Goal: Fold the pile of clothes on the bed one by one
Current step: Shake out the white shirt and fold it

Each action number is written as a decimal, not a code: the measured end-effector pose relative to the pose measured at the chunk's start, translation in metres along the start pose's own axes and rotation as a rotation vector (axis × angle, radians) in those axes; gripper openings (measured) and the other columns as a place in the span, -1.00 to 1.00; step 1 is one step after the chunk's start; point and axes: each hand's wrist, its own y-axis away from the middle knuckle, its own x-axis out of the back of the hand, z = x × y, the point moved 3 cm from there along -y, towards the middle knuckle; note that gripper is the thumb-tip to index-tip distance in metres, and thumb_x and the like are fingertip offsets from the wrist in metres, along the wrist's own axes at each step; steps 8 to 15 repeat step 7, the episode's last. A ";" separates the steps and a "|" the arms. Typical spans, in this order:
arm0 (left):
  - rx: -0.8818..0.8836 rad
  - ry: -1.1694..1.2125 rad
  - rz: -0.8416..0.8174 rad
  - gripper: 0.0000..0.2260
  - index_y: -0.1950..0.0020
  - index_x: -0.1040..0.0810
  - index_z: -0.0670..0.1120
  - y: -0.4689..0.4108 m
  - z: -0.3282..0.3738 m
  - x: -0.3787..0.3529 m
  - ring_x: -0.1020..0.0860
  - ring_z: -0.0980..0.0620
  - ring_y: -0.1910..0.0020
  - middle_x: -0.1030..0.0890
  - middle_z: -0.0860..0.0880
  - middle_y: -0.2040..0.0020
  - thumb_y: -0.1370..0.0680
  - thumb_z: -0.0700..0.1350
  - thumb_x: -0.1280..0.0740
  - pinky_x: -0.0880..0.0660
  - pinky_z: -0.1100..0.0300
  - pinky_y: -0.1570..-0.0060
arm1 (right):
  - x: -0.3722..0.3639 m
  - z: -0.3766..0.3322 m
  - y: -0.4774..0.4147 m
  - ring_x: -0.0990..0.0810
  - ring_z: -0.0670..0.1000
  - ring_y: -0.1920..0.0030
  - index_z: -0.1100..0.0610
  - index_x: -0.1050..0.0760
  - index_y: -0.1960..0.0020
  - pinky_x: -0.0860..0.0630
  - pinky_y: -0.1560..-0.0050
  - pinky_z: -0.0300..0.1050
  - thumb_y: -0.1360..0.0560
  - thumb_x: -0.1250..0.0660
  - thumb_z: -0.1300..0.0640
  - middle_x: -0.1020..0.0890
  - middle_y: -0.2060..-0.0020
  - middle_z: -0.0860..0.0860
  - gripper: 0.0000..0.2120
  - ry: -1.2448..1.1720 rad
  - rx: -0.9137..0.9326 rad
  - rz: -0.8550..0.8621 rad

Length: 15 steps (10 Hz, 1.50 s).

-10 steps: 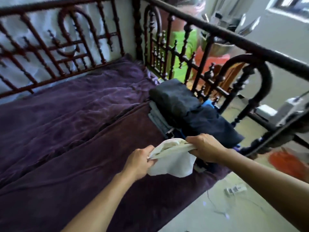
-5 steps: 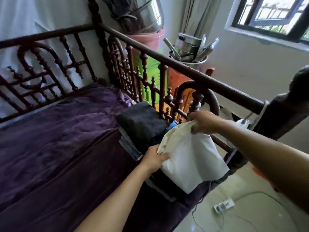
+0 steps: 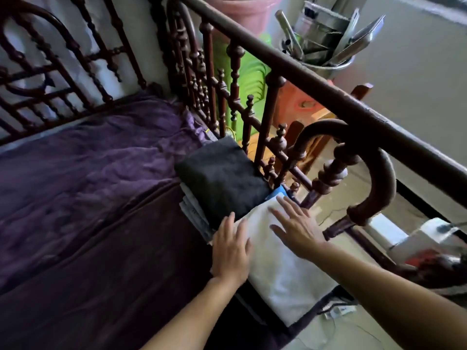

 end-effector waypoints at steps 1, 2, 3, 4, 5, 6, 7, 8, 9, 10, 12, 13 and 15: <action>-0.026 -0.115 -0.311 -0.46 -0.54 -0.16 -0.04 0.016 -0.007 -0.032 -0.16 -0.17 -0.51 -0.19 -0.19 -0.53 -0.61 0.14 -0.12 -0.20 -0.05 -0.44 | -0.039 0.000 0.015 0.19 -0.01 -0.55 -0.19 0.07 -0.55 0.11 -0.48 -0.03 -0.61 0.10 -0.25 0.13 -0.57 -0.04 -0.46 -0.039 -0.024 -0.102; 0.003 -0.156 -0.434 -0.43 -0.56 0.21 0.02 0.014 -0.023 -0.058 0.15 -0.06 -0.55 0.16 -0.10 -0.58 -0.63 0.21 0.13 0.02 0.01 -0.50 | -0.057 0.005 0.018 0.25 -0.05 -0.54 -0.20 0.14 -0.54 0.13 -0.49 -0.04 -0.57 0.22 -0.30 0.17 -0.55 -0.08 -0.43 -0.030 -0.072 -0.056; 0.021 -0.157 -0.458 -0.43 -0.55 0.25 0.03 0.012 -0.022 -0.068 0.18 -0.05 -0.55 0.21 -0.08 -0.57 -0.60 0.21 0.21 0.00 -0.04 -0.49 | -0.069 0.008 0.017 0.25 -0.04 -0.54 -0.18 0.17 -0.54 0.09 -0.52 0.06 -0.55 0.26 -0.32 0.21 -0.54 -0.08 -0.41 -0.037 -0.071 -0.052; 0.054 -0.180 -0.496 -0.45 -0.55 0.26 0.03 0.012 -0.022 -0.076 0.21 -0.04 -0.55 0.26 -0.06 -0.57 -0.62 0.18 0.17 0.00 -0.06 -0.49 | -0.080 0.010 0.013 0.30 -0.05 -0.53 -0.16 0.25 -0.53 0.17 -0.52 0.06 -0.54 0.32 -0.34 0.24 -0.53 -0.09 -0.39 -0.057 -0.069 -0.070; 0.109 -0.186 -0.522 -0.45 -0.56 0.22 0.04 0.009 -0.018 -0.073 0.20 -0.04 -0.55 0.24 -0.06 -0.57 -0.65 0.13 0.07 0.02 -0.07 -0.48 | -0.081 0.011 0.011 0.31 -0.04 -0.53 -0.15 0.26 -0.53 0.21 -0.52 0.05 -0.53 0.33 -0.33 0.24 -0.54 -0.07 -0.38 -0.040 -0.042 -0.127; 0.198 -0.145 -0.501 -0.45 -0.57 0.12 0.03 0.015 -0.011 -0.048 0.10 -0.11 -0.55 0.14 -0.12 -0.58 -0.64 0.07 -0.03 -0.04 -0.06 -0.46 | -0.074 0.005 0.005 0.21 0.06 -0.55 -0.08 0.08 -0.57 0.12 -0.50 0.11 -0.60 0.18 -0.24 0.13 -0.57 0.02 -0.42 -0.030 -0.040 -0.144; 0.331 -0.163 -0.321 -0.57 -0.48 -0.20 -0.01 0.042 -0.015 -0.005 -0.28 -0.14 -0.39 -0.26 -0.13 -0.45 -0.61 0.04 -0.10 -0.27 -0.04 -0.27 | -0.036 -0.018 -0.002 -0.10 0.15 -0.52 0.03 -0.24 -0.48 -0.09 -0.41 0.16 -0.60 -0.10 -0.08 -0.16 -0.52 0.11 -0.53 -0.018 0.072 -0.053; 0.331 -0.163 -0.321 -0.57 -0.48 -0.20 -0.01 0.042 -0.015 -0.005 -0.28 -0.14 -0.39 -0.26 -0.13 -0.45 -0.61 0.04 -0.10 -0.27 -0.04 -0.27 | -0.036 -0.018 -0.002 -0.10 0.15 -0.52 0.03 -0.24 -0.48 -0.09 -0.41 0.16 -0.60 -0.10 -0.08 -0.16 -0.52 0.11 -0.53 -0.018 0.072 -0.053; 0.331 -0.163 -0.321 -0.57 -0.48 -0.20 -0.01 0.042 -0.015 -0.005 -0.28 -0.14 -0.39 -0.26 -0.13 -0.45 -0.61 0.04 -0.10 -0.27 -0.04 -0.27 | -0.036 -0.018 -0.002 -0.10 0.15 -0.52 0.03 -0.24 -0.48 -0.09 -0.41 0.16 -0.60 -0.10 -0.08 -0.16 -0.52 0.11 -0.53 -0.018 0.072 -0.053; 0.331 -0.163 -0.321 -0.57 -0.48 -0.20 -0.01 0.042 -0.015 -0.005 -0.28 -0.14 -0.39 -0.26 -0.13 -0.45 -0.61 0.04 -0.10 -0.27 -0.04 -0.27 | -0.036 -0.018 -0.002 -0.10 0.15 -0.52 0.03 -0.24 -0.48 -0.09 -0.41 0.16 -0.60 -0.10 -0.08 -0.16 -0.52 0.11 -0.53 -0.018 0.072 -0.053; 0.331 -0.163 -0.321 -0.57 -0.48 -0.20 -0.01 0.042 -0.015 -0.005 -0.28 -0.14 -0.39 -0.26 -0.13 -0.45 -0.61 0.04 -0.10 -0.27 -0.04 -0.27 | -0.036 -0.018 -0.002 -0.10 0.15 -0.52 0.03 -0.24 -0.48 -0.09 -0.41 0.16 -0.60 -0.10 -0.08 -0.16 -0.52 0.11 -0.53 -0.018 0.072 -0.053; 0.331 -0.163 -0.321 -0.57 -0.48 -0.20 -0.01 0.042 -0.015 -0.005 -0.28 -0.14 -0.39 -0.26 -0.13 -0.45 -0.61 0.04 -0.10 -0.27 -0.04 -0.27 | -0.036 -0.018 -0.002 -0.10 0.15 -0.52 0.03 -0.24 -0.48 -0.09 -0.41 0.16 -0.60 -0.10 -0.08 -0.16 -0.52 0.11 -0.53 -0.018 0.072 -0.053; 0.331 -0.163 -0.321 -0.57 -0.48 -0.20 -0.01 0.042 -0.015 -0.005 -0.28 -0.14 -0.39 -0.26 -0.13 -0.45 -0.61 0.04 -0.10 -0.27 -0.04 -0.27 | -0.036 -0.018 -0.002 -0.10 0.15 -0.52 0.03 -0.24 -0.48 -0.09 -0.41 0.16 -0.60 -0.10 -0.08 -0.16 -0.52 0.11 -0.53 -0.018 0.072 -0.053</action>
